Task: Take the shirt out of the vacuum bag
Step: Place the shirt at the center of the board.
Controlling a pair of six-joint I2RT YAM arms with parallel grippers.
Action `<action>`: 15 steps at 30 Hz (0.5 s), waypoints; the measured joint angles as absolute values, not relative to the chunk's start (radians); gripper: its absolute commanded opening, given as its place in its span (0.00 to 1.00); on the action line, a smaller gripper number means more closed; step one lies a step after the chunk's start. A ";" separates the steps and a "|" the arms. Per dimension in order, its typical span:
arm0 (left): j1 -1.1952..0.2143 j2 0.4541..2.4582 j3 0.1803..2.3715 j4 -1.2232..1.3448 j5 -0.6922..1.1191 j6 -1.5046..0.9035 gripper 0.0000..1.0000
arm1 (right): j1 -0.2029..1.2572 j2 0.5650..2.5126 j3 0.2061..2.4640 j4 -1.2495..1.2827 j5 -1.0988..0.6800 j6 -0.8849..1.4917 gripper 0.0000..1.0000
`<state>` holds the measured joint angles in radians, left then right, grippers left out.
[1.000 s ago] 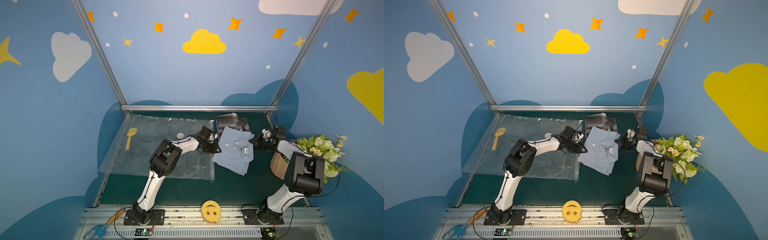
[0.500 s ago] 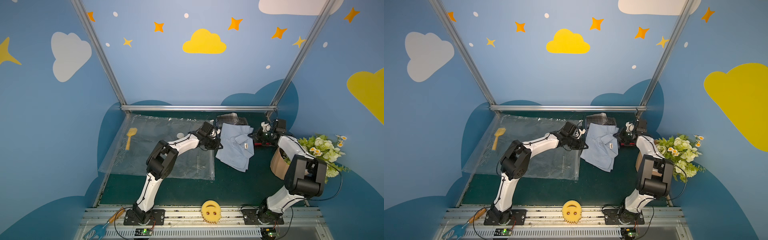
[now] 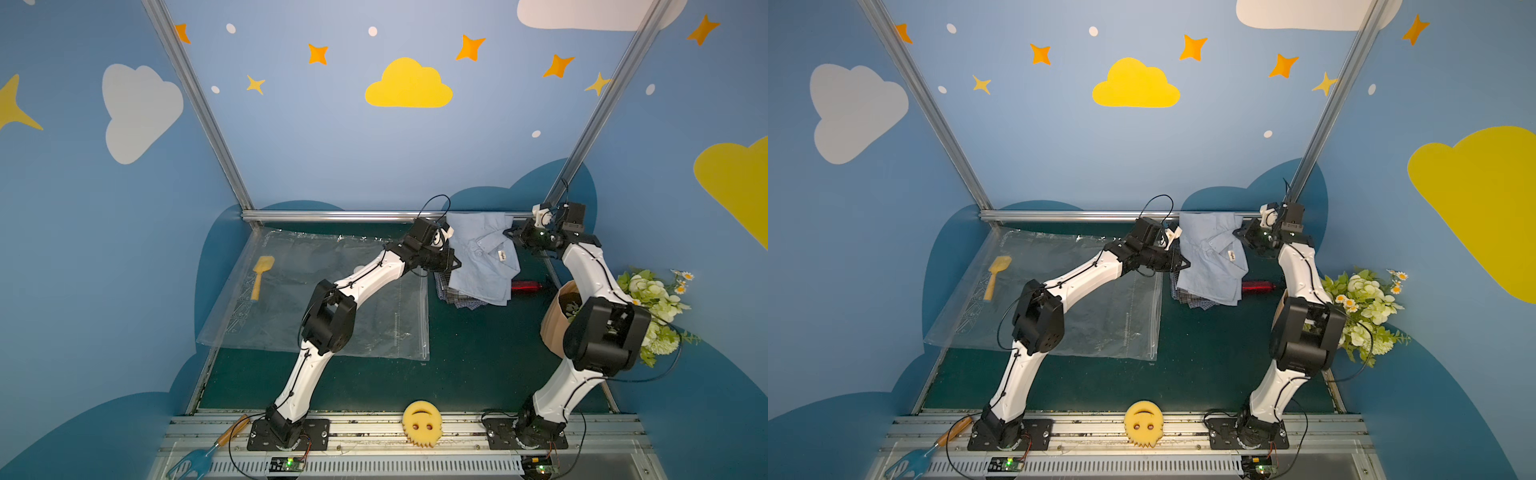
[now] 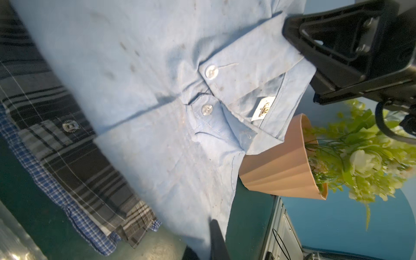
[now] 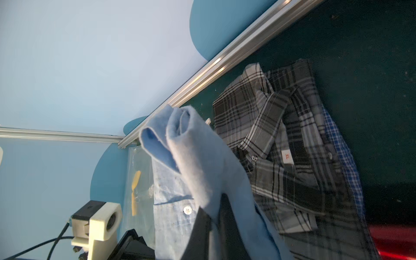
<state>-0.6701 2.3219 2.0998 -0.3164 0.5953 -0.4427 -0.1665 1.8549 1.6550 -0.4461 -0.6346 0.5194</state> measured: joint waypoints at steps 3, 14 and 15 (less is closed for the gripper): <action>-0.662 2.396 2.155 -0.339 0.592 -0.445 0.10 | -0.167 1.959 1.742 -0.469 -0.640 0.520 0.00; -0.627 2.525 2.225 -0.369 0.590 -0.477 0.10 | -0.163 2.227 1.970 -0.506 -0.658 0.542 0.00; -0.626 2.525 2.225 -0.369 0.590 -0.480 0.10 | -0.162 2.241 1.986 -0.507 -0.658 0.542 0.00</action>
<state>-0.6258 2.5252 2.2253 -0.3687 0.5896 -0.4805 -0.1619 2.2414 1.9858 -0.5072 -0.6579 0.5415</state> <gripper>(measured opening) 0.097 0.055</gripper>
